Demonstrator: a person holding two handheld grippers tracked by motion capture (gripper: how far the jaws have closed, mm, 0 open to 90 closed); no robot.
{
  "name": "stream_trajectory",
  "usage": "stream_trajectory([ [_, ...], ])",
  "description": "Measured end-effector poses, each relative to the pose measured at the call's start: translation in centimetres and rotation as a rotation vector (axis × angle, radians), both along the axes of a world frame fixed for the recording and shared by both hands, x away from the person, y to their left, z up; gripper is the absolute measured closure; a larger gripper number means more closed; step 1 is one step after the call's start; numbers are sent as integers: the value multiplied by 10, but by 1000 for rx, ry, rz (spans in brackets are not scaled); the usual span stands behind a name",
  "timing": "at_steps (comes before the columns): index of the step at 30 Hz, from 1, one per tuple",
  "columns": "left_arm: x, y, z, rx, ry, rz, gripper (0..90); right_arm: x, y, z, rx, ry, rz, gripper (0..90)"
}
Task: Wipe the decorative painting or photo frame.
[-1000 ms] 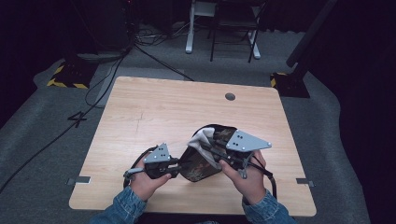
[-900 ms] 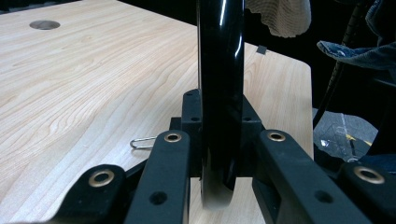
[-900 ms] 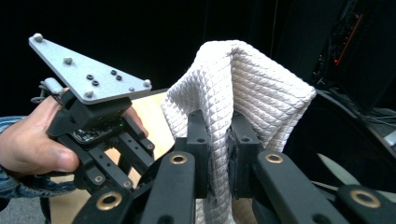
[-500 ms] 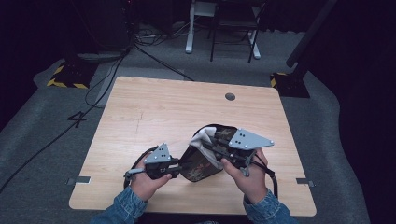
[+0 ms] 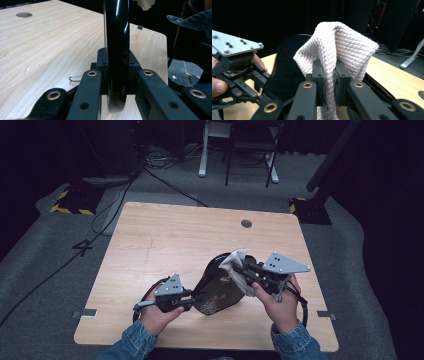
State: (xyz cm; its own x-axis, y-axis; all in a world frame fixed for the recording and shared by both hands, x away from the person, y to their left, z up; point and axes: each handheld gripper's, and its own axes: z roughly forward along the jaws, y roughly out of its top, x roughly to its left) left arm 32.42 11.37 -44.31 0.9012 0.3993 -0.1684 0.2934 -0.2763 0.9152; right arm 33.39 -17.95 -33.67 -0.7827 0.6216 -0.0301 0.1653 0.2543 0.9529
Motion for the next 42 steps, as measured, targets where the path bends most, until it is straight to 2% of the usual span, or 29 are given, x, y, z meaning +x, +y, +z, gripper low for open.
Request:
stream_trajectory([
  [9,0,0,0,4,-1,-3,794,2,-11,-1,-4,10,-41,822],
  [12,1,-1,0,5,-1,-3,793,-1,-6,0,-34,-17,-49,821],
  [15,0,-1,0,8,-1,-2,794,-3,-1,1,-49,-27,-39,821],
  [18,0,-1,0,6,0,-1,793,-8,13,1,-76,-34,3,820],
  [26,1,-1,0,8,0,-1,792,-14,36,-4,-113,-25,78,820],
  [31,1,-1,0,10,-1,-2,792,-16,44,-8,-135,-16,107,820],
  [38,0,-2,0,10,-1,-3,793,-16,43,-10,-137,-4,117,821],
  [42,0,-2,0,9,-2,-3,792,-14,37,-9,-118,6,103,821],
])
